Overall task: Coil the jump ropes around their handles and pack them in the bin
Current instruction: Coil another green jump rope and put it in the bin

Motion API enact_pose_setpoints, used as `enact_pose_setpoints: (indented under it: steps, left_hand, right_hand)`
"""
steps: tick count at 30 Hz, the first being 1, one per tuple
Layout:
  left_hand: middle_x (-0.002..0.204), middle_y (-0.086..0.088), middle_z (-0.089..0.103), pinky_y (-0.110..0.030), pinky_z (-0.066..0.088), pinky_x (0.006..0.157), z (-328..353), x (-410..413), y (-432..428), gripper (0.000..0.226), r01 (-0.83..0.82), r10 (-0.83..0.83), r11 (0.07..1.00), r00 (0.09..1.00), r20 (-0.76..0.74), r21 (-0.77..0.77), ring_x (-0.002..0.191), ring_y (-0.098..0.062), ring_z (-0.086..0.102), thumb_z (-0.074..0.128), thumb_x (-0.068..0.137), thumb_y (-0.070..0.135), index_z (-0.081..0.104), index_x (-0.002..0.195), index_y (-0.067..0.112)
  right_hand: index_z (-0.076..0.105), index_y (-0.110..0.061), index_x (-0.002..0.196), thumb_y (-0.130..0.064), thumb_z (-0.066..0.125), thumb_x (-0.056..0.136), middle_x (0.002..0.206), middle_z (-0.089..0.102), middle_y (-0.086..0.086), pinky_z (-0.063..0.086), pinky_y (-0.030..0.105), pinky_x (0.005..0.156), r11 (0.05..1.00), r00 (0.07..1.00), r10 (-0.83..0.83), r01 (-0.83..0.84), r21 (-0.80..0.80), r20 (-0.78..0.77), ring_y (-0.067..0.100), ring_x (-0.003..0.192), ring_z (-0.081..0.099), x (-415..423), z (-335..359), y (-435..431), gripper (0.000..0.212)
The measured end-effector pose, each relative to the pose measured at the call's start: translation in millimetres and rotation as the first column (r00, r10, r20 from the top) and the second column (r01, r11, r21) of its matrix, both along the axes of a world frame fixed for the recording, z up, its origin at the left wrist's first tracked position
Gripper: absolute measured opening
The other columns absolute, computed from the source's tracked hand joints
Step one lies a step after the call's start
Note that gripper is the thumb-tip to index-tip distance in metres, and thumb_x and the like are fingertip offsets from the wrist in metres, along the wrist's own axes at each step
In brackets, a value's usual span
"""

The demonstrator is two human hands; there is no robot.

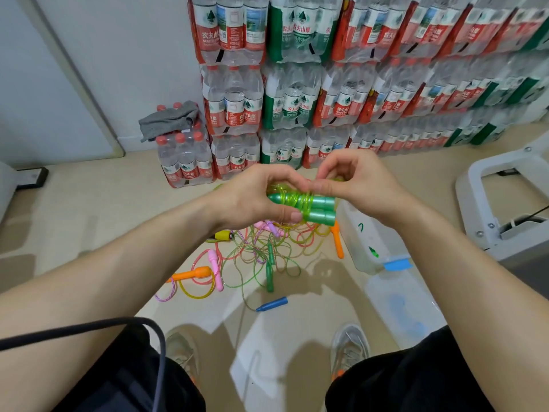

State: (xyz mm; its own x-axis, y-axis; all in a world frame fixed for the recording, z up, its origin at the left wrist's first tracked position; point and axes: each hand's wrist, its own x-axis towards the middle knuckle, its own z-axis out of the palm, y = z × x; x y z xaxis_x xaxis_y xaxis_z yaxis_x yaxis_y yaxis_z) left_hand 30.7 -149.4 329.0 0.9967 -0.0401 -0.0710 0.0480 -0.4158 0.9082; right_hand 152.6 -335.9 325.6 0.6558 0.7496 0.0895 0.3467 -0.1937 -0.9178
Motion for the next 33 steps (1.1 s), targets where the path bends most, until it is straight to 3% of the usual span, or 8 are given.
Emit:
enact_pose_setpoints:
  steps: [5,10,14,18,21,24,28,33]
  left_hand:
    - [0.099,-0.002,0.070,-0.029,0.061,0.072,2,-3,-7,0.038,-0.106,0.111,0.984,0.994,0.022,-0.144,0.079,-0.015,0.071,0.082,0.077,0.003,0.068,0.109,0.018]
    - [0.095,-0.003,0.066,-0.019,0.052,0.064,-6,-2,-3,0.033,-0.272,0.289,0.921,0.957,0.020,-0.279,0.068,-0.004,0.064,0.077,0.082,0.000,0.067,0.112,0.010]
    - [0.101,-0.003,0.068,-0.023,0.053,0.068,-21,1,2,0.034,-0.401,0.417,0.895,0.908,0.045,-0.197,0.074,-0.008,0.065,0.080,0.083,0.010,0.068,0.114,0.014]
    - [0.105,0.007,0.070,-0.030,0.053,0.086,-32,6,5,0.038,-0.461,0.458,0.888,0.880,0.126,-0.008,0.090,-0.012,0.066,0.085,0.078,0.021,0.069,0.114,0.022]
    - [0.111,0.009,0.070,-0.029,0.050,0.090,-33,11,11,0.040,-0.438,0.394,0.868,0.894,0.214,0.234,0.099,-0.012,0.064,0.084,0.080,0.026,0.069,0.117,0.024]
    - [0.110,0.007,0.070,-0.029,0.049,0.085,-32,13,13,0.038,-0.360,0.305,0.860,0.931,0.201,0.362,0.097,-0.014,0.063,0.083,0.080,0.028,0.071,0.117,0.025]
    - [0.096,0.012,0.068,-0.015,0.040,0.068,-24,13,7,0.037,-0.141,0.108,0.876,0.989,0.098,0.460,0.083,-0.008,0.059,0.085,0.078,0.029,0.072,0.112,0.028]
    - [0.090,0.005,0.070,-0.029,0.052,0.068,-16,6,1,0.032,0.102,-0.094,0.974,0.995,-0.045,0.205,0.077,-0.011,0.064,0.086,0.077,0.018,0.069,0.101,0.033]
  right_hand:
    - [0.065,-0.021,0.075,-0.017,0.068,0.088,0.071,0.059,0.001,0.040,0.028,0.059,0.988,0.841,-0.043,0.117,0.104,-0.540,0.015,0.063,0.050,-4,-15,6,0.014]
    - [0.051,-0.018,0.080,-0.022,0.046,0.106,0.055,0.039,-0.006,0.035,0.025,0.049,0.988,0.670,-0.086,0.153,0.023,-0.738,0.008,0.044,0.030,-34,-42,23,0.027]
    - [0.053,-0.014,0.075,-0.029,0.040,0.109,0.053,0.032,-0.003,0.030,0.027,0.050,0.975,0.812,-0.212,0.210,-0.066,-0.544,0.012,0.042,0.030,-54,-50,33,0.040]
    - [0.064,-0.014,0.071,-0.028,0.048,0.103,0.045,0.039,-0.010,0.034,0.030,0.055,0.950,0.965,-0.243,0.216,-0.227,-0.100,0.010,0.046,0.037,-59,-43,32,0.038]
    - [0.060,-0.011,0.071,-0.031,0.052,0.100,0.045,0.037,-0.008,0.032,0.031,0.055,0.916,0.988,-0.080,0.125,-0.382,0.133,0.012,0.048,0.035,-57,-31,24,0.037]
    - [0.061,-0.027,0.062,-0.033,0.056,0.098,0.046,0.044,-0.008,0.030,0.028,0.049,0.879,0.953,-0.024,0.164,-0.448,0.302,0.009,0.049,0.044,-51,-16,16,0.036]
    - [0.073,-0.029,0.080,-0.034,0.066,0.092,0.066,0.063,-0.009,0.037,0.025,0.056,0.892,0.908,0.001,0.189,-0.410,0.420,0.004,0.063,0.055,-41,-1,12,0.015]
    - [0.076,-0.023,0.083,-0.022,0.078,0.087,0.075,0.069,-0.011,0.041,0.015,0.063,0.976,0.953,0.081,-0.017,-0.215,0.292,-0.002,0.065,0.057,-17,8,7,0.005]
